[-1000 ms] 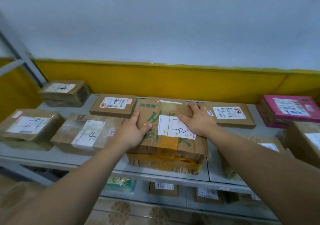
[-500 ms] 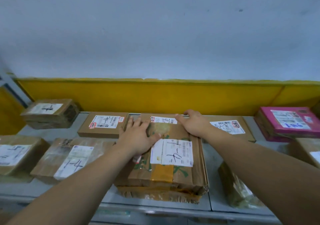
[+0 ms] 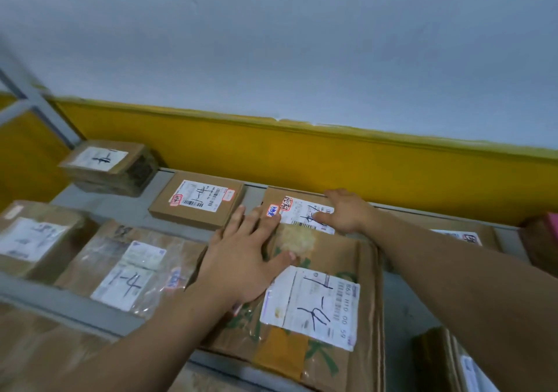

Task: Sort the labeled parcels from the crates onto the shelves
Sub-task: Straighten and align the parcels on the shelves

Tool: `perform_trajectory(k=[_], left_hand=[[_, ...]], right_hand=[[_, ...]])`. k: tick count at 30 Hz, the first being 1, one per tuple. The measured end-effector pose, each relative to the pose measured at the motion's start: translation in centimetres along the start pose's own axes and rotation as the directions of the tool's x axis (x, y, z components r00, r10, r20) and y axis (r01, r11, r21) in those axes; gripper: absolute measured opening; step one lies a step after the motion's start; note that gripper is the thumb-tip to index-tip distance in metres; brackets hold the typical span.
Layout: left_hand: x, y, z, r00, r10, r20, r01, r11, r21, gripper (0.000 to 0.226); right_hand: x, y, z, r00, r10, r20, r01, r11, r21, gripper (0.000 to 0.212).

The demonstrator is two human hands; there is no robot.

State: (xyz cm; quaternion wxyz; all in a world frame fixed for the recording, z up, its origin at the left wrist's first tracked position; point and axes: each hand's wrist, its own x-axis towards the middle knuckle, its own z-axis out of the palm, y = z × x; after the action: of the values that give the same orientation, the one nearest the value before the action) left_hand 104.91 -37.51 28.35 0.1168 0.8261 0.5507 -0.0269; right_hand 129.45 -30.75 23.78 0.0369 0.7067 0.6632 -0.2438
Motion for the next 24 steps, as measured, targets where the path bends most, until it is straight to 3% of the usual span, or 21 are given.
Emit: perform_trajectory(k=[4,7,11,24], left_hand=[[0.1,-0.1,0.0,1.0,-0.009,0.015,0.009,1.0,-0.013,0.078],[0.0,-0.2,0.2,1.0,-0.009,0.01,0.009,1.0,-0.005,0.083],[0.0,0.0,0.2,1.0,-0.014,0.006,0.014,1.0,-0.014,0.083],[-0.1,-0.1,0.1,1.0,-0.015,0.001,0.015,0.999,-0.04,0.085]], right_hand=[[0.6,0.2,0.2,0.997,-0.077,0.013,0.078,0.996,-0.052,0.069],[1.3,1.1,1.4,0.991,-0.124,0.058,0.129,0.986,-0.103,0.076],[2.0,2.4,2.8,0.996,-0.061,0.061,0.07,0.984,-0.161,0.088],[3.2,2.3,2.2,0.998,0.001,0.06,0.009,0.985,-0.173,0.083]])
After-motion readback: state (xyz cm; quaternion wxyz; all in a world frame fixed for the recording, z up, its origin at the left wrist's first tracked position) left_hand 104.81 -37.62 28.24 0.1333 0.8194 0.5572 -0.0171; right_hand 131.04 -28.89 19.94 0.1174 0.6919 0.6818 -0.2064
